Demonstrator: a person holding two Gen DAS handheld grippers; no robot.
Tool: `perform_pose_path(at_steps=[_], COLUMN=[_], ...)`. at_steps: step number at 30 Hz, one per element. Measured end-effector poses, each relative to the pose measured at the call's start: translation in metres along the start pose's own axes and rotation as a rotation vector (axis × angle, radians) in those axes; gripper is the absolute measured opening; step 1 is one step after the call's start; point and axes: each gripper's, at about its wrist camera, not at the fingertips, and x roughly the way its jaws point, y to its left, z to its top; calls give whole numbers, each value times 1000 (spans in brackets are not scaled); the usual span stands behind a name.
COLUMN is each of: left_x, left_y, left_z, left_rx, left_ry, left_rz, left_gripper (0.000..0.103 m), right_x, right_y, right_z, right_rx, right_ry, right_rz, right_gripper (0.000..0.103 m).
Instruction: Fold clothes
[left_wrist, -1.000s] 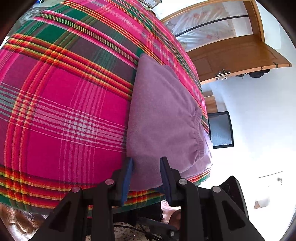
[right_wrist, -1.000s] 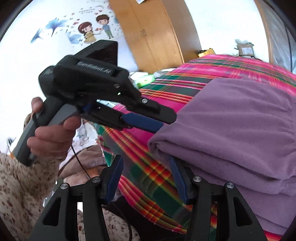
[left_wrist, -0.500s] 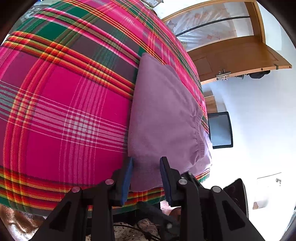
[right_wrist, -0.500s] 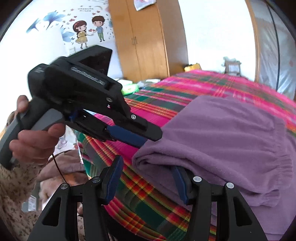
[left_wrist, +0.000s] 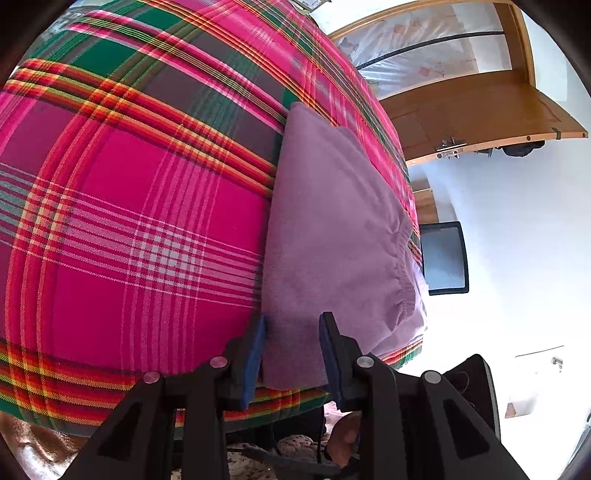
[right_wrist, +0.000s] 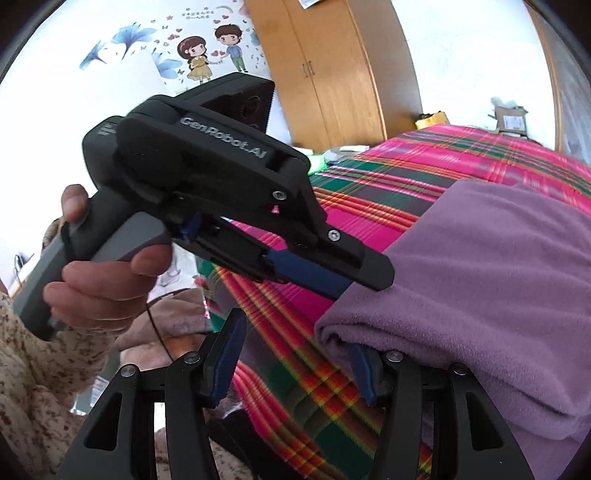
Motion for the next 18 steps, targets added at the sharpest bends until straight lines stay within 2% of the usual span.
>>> perform_pose_path(at_steps=[6, 14, 17, 18], left_x=[0, 0, 0, -1], left_y=[2, 4, 5, 5], left_z=[0, 1, 0, -1], left_rx=[-2, -7, -9, -9], left_ry=[3, 4, 4, 4], left_rz=[0, -2, -4, -4], left_gripper=[30, 30, 30, 30], right_x=[-3, -8, -6, -8], right_y=[5, 5, 9, 10], right_z=[-2, -6, -6, -6], right_rx=[0, 70, 75, 71], right_ry=[19, 34, 52, 45], right_rz=[15, 71, 147, 138], right_gripper=[55, 55, 56, 56])
